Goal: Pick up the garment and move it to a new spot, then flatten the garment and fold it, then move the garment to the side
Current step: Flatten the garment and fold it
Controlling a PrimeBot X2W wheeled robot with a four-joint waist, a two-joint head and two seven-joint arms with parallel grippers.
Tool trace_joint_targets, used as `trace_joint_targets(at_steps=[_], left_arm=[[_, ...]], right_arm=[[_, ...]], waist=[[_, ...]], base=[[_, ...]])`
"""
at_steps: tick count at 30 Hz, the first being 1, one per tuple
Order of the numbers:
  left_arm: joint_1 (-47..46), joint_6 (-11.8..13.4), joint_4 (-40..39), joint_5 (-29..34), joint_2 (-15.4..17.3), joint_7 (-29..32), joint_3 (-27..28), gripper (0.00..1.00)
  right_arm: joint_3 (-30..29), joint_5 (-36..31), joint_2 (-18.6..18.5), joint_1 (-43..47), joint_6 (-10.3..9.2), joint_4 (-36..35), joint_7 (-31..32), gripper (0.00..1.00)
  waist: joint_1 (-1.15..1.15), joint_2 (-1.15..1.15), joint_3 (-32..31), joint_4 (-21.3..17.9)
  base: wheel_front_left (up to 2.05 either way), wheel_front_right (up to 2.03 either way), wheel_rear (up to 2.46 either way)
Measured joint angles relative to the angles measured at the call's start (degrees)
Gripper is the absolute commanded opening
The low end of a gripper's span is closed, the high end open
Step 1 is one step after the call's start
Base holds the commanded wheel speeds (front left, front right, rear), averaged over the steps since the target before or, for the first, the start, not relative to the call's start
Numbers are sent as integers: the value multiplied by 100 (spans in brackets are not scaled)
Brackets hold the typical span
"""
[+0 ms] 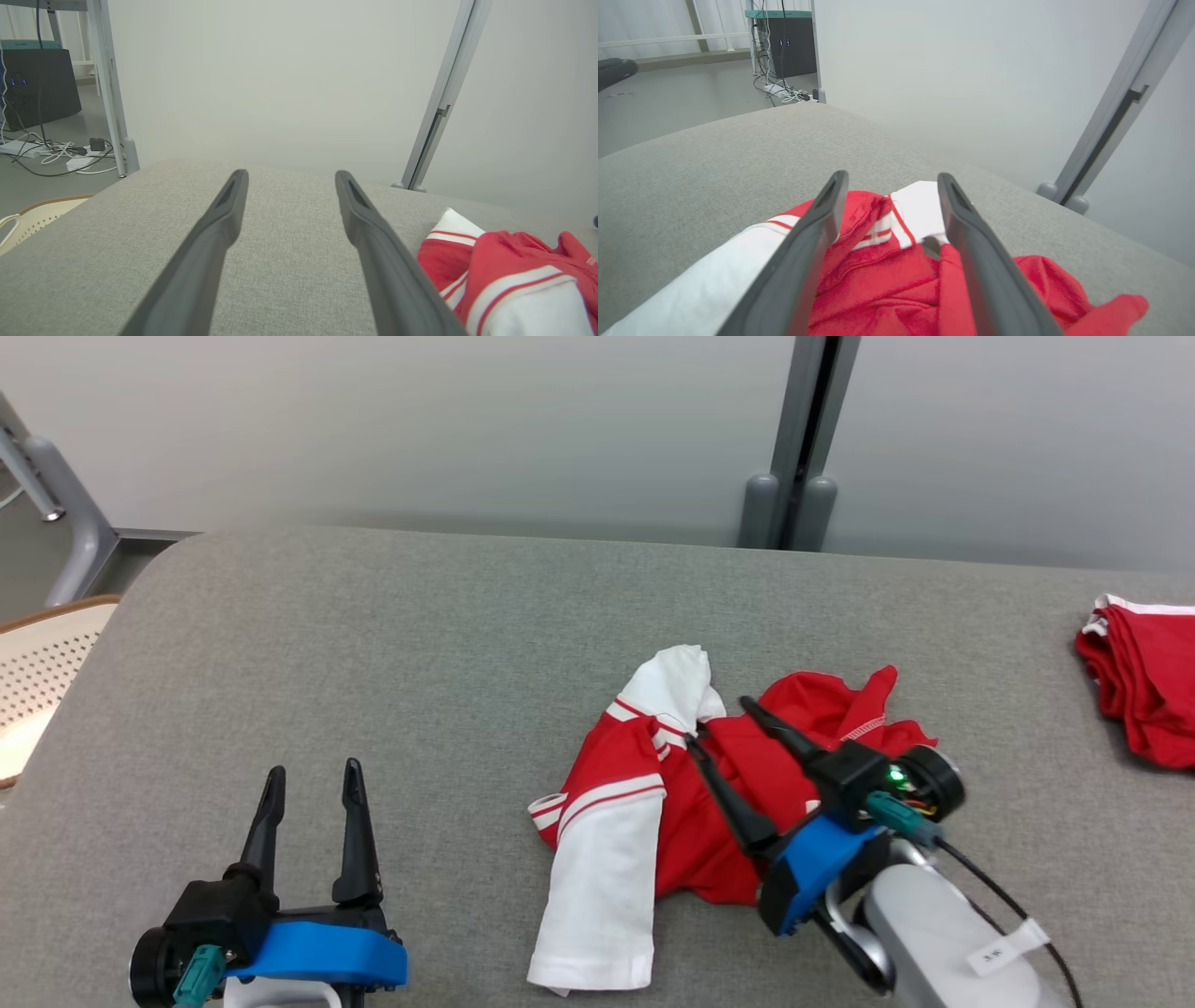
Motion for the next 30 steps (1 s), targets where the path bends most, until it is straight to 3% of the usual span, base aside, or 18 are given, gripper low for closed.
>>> trace_joint_targets(at_steps=[7, 15, 21, 30], left_arm=[[15, -13, -55, 26, 0, 0, 73, 100], [-9, -27, -90, 49, 0, 0, 67, 100], [-107, -25, -104, 40, 1, 0, 3, 100], [-302, -20, -101, -30, 1, 0, -118, 100]], right_arm=[[-697, -224, -256, 550, 1, -657, 287, 100], [-1268, -481, -519, 702, 0, -884, 750, 100], [-1322, -536, -619, 542, 1, -580, 1032, 100], [-1246, -582, -672, 13, 1, 615, 1044, 100]], waist=[[0, 0, -1, -116], [0, 0, 120, -110], [0, 0, 256, 0], [1, 0, 573, 235]], base=[[0, 0, 0], [0, 0, 0], [0, 0, 0], [0, 0, 0]])
